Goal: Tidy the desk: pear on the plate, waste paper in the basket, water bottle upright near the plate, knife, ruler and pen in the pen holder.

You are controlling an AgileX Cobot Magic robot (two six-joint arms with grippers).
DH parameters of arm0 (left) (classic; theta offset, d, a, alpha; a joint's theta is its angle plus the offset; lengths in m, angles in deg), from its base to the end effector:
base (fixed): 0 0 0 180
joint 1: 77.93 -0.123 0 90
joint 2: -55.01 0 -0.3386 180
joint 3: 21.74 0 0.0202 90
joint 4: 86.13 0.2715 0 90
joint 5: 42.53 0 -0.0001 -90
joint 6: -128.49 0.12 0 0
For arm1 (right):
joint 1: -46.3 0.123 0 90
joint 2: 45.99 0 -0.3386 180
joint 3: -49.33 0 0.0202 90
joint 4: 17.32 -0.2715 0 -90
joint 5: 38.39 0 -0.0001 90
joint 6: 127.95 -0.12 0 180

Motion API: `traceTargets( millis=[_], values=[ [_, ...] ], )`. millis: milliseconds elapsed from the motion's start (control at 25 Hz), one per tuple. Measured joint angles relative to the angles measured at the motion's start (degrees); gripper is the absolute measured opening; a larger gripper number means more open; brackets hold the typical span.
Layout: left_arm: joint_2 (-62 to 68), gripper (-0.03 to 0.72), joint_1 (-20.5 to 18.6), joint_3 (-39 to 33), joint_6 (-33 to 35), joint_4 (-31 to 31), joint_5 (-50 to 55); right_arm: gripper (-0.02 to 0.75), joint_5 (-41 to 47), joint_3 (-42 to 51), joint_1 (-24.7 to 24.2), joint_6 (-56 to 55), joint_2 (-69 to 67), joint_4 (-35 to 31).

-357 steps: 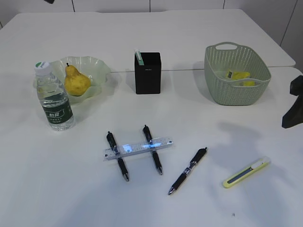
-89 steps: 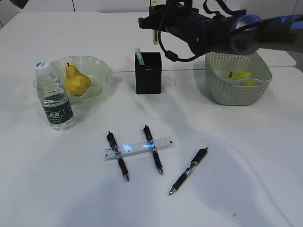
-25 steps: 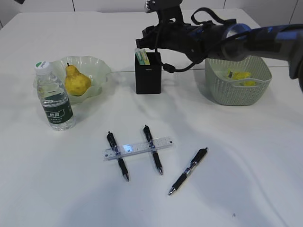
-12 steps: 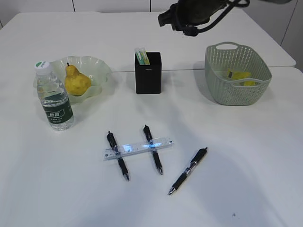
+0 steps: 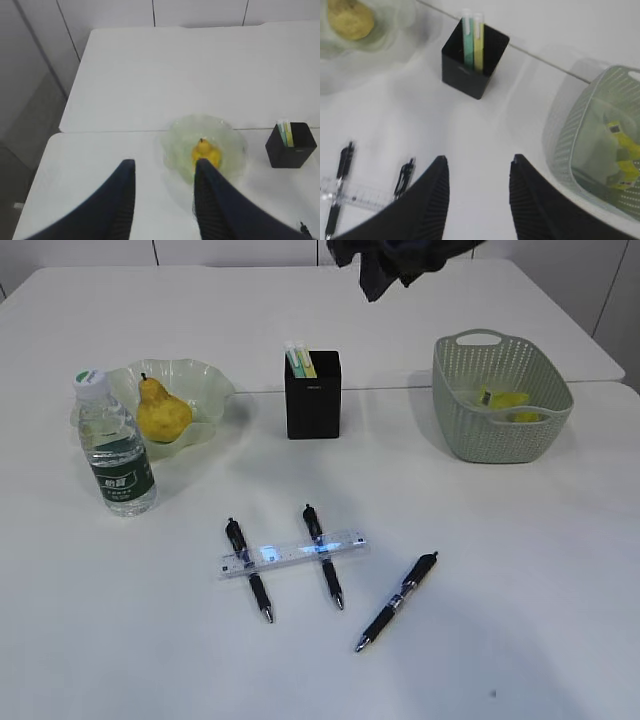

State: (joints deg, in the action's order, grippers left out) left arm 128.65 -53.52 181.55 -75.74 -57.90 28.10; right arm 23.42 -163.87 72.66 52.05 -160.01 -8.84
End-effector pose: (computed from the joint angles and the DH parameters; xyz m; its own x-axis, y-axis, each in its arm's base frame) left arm 0.1997 -0.0318 0.5852 -0.4258 -0.0467 -0.9036 -0.0938 0.9956 -0.0073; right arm 0.4327 0.1970 0.4012 -0.6819 -0.4157 -0.6019 -0.4181 0.8967 -0.1456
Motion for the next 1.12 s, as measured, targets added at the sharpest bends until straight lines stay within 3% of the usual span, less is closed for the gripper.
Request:
traceTargets(
  millis=[200,400,600,760,1120],
  values=[
    [-5.88,0.275,0.00,0.09,3.52,-3.35,1.98,0.331,8.40,0.00,2.30,5.06,1.90,-2.85],
    [-11.40,0.275,0.00,0.09,8.42,-11.07,2.19,0.331,9.72,0.00,2.41,7.79,2.04,-9.24],
    [-15.49,0.275,0.00,0.23,10.16,-11.84,2.29,0.331,9.82,0.00,2.56,17.02,2.04,-20.39],
    [-17.54,0.275,0.00,-0.18,11.82,-11.73,2.40,0.331,9.82,0.00,4.83,21.60,2.07,-23.12],
    [-28.33,0.275,0.00,-16.29,12.98,-9.53,2.40,0.331,9.82,0.00,8.44,23.62,2.07,-23.47]
  ],
)
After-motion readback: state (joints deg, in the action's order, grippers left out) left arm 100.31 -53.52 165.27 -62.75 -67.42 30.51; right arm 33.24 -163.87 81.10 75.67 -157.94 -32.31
